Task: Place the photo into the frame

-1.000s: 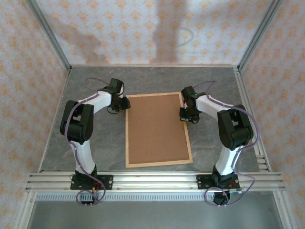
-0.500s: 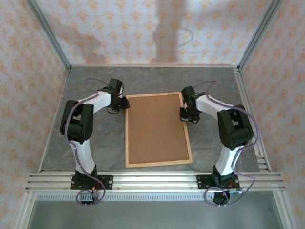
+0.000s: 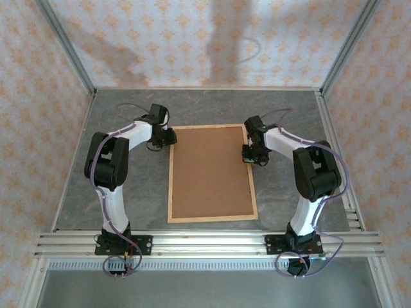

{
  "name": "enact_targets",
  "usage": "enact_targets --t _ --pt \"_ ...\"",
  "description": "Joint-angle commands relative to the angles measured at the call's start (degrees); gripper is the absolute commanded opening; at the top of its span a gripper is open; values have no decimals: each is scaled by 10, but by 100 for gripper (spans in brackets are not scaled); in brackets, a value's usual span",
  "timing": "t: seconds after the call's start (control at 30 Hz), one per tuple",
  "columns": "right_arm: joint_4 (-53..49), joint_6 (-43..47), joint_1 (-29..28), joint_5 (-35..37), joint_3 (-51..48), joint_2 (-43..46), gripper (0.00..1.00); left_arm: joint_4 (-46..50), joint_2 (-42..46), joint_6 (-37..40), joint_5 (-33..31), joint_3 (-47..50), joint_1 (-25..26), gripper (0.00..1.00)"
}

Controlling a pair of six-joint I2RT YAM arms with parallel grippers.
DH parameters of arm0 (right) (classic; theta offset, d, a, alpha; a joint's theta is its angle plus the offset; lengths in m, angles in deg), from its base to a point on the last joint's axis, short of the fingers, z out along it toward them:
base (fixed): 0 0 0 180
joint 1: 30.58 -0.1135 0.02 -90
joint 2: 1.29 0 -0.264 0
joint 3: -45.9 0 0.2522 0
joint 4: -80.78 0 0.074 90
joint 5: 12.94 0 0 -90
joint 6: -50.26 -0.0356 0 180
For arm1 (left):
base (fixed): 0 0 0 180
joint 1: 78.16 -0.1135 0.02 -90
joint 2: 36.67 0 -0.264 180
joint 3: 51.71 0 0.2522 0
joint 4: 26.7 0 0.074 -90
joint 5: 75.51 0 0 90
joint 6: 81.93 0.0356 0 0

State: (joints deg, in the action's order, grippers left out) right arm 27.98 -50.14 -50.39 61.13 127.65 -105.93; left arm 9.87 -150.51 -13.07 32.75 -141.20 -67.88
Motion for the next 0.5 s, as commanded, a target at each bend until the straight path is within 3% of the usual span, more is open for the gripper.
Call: enact_targets --t 0.0,0.47 --pt "6 0 2 19 -8 -34 11 26 -44 10 -13 8 22 32" --pt "8 -1 1 17 -11 -30 11 100 -87 33 -5 -38 52 30"
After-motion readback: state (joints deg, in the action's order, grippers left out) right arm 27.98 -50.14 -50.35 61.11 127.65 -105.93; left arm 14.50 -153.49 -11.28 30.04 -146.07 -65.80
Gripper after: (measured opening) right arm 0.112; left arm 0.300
